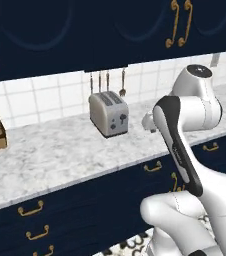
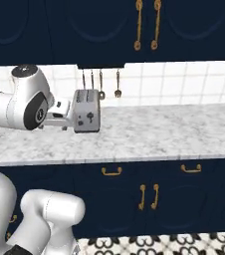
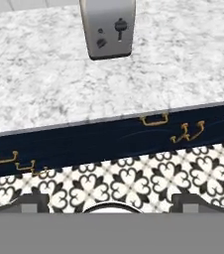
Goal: Navigate to the sink.
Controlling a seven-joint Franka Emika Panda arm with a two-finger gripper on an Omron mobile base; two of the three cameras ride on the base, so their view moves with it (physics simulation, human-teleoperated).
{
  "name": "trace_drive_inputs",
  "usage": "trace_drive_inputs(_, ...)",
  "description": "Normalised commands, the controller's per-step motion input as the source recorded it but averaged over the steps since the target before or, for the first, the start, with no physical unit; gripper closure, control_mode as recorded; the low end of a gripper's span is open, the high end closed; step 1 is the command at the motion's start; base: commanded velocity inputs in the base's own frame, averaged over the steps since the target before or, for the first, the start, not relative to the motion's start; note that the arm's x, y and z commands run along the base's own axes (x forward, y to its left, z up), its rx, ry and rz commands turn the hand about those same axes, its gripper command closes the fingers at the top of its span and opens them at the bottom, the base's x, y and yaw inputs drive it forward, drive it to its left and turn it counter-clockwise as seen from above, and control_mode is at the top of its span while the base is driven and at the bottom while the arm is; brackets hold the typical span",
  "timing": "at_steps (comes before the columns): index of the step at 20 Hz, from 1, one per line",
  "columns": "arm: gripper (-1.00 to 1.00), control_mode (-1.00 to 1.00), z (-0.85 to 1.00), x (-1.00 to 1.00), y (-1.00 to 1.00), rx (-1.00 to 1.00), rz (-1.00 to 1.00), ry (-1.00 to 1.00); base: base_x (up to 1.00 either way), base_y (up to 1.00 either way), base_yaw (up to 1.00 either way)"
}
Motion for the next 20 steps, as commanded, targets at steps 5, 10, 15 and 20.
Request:
trace_drive_inputs(5, -1.0, 1.0, 0.0, 0.0, 0.0, 0.0, 0.0, 0.0, 0.0, -1.0, -0.48)
trace_drive_inputs(10, -1.0, 1.0, 0.0, 0.0, 0.0, 0.0, 0.0, 0.0, 0.0, -1.0, -0.68)
trace_drive_inputs(15, -1.0, 1.0, 0.0, 0.0, 0.0, 0.0, 0.0, 0.0, 0.05, -0.75, -0.88)
trace_drive_inputs(20, -1.0, 1.0, 0.0, 0.0, 0.0, 0.0, 0.0, 0.0, 0.04, -0.54, -0.93)
